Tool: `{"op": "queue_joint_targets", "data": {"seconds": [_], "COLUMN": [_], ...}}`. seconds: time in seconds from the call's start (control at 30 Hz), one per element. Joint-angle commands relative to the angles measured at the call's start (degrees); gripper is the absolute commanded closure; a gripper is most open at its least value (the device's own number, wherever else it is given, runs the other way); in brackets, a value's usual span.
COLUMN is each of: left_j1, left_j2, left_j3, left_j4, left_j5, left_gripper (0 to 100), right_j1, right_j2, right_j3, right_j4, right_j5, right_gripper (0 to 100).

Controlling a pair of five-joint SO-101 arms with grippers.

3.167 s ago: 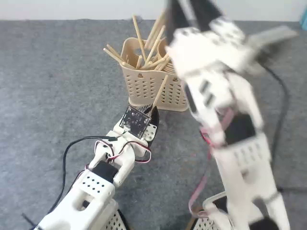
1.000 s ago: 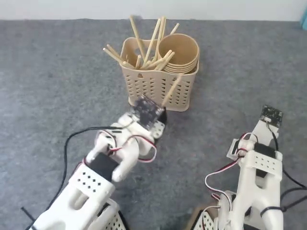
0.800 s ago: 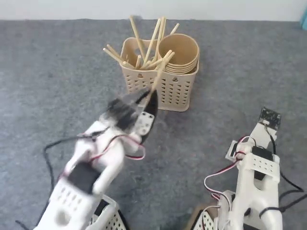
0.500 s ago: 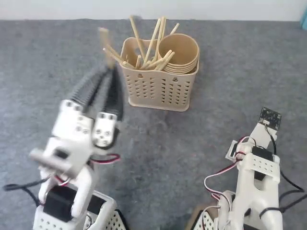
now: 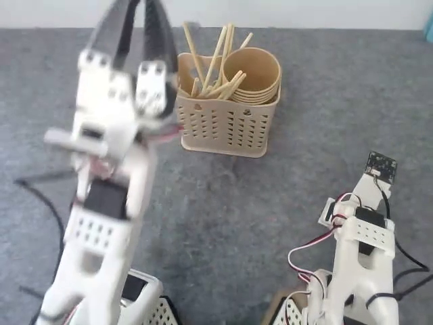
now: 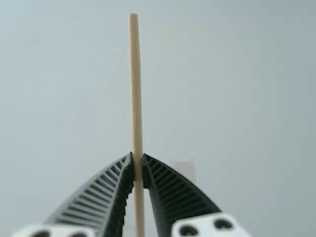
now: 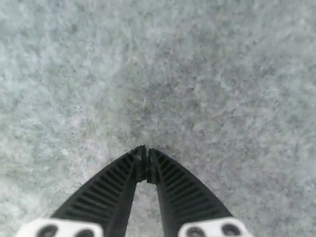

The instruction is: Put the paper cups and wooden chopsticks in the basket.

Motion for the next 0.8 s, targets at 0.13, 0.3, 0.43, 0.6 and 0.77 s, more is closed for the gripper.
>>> {"op": "queue_joint_targets", "data": {"seconds": [0.13, 0.3, 0.43, 0.6, 0.77], "left_j1": [-3.5, -5.1, -6.8, -7.3, -7.0], "left_j2": [17.4, 21.8, 22.7, 20.0, 14.8], "left_j3": [-9.8, -9.8, -8.7, -5.0, -1.2], "left_j4": [-1.3, -1.2, -1.1, -1.1, -1.1], "left_j5": [-0.3, -0.2, 4.0, 4.0, 4.2], "left_gripper": [99, 97, 89, 87, 87], "right_j1": [0.1, 0.1, 0.1, 0.1, 0.1], "right_j2": [-1.6, -1.6, -1.5, -1.5, -1.4], "right_j3": [-0.1, -0.2, -0.3, -0.4, -0.4], "right_j4": [-1.0, -1.0, -1.0, -1.0, -1.0], "right_j5": [0.7, 0.7, 0.7, 0.7, 0.7], "right_gripper": [99.1, 99.1, 99.1, 99.1, 99.1]}}
